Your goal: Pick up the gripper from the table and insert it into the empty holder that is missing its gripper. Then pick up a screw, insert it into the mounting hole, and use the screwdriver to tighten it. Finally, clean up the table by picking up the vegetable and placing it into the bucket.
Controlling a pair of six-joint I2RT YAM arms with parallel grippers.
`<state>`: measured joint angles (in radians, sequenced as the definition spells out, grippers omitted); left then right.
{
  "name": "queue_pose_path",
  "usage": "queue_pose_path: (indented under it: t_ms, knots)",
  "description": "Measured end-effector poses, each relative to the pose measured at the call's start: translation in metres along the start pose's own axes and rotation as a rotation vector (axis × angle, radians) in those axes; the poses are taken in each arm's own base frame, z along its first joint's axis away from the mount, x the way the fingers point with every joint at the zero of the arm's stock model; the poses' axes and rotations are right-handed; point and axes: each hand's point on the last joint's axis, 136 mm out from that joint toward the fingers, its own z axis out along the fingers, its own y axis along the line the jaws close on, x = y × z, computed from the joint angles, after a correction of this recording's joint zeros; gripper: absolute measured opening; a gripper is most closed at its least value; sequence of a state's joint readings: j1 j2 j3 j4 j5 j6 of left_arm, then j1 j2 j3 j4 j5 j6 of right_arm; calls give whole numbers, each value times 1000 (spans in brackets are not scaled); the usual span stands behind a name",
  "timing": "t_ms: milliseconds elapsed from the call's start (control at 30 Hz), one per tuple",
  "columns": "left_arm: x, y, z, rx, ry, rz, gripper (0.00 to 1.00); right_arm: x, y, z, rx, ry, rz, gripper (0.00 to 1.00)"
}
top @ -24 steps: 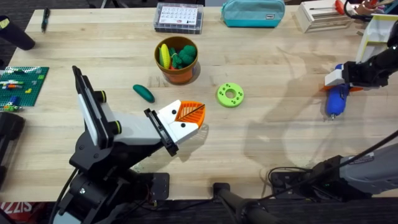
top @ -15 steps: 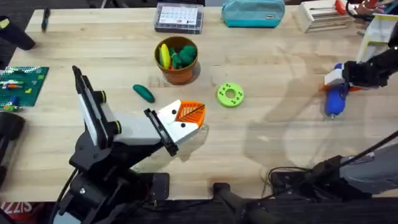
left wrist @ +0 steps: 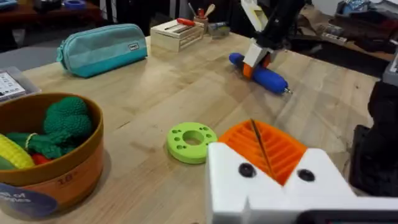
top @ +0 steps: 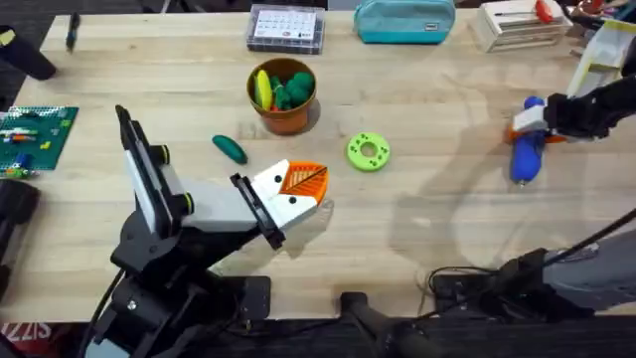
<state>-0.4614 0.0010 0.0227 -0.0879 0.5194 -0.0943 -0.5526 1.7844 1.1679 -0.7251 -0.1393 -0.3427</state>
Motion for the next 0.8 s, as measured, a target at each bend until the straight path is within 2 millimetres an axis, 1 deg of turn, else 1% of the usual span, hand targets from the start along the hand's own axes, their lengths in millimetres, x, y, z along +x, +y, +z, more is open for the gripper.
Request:
queue_pose_path:
  t_ms: [100,133,200,400,800]
  knots:
    - [0,0,0,0,0,0,17,-1,5,0,-26,-6,-2,882]
    - [0,0,0,0,0,0,17,-1,8,0,-37,-5,-5,963]
    - [0,0,0,0,-1,1,17,-2,11,0,-45,-8,-9,990]
    - [0,0,0,0,0,0,17,-4,11,0,-48,-17,5,991]
    - [0,0,0,0,0,0,17,-16,7,0,-39,-64,176,992]
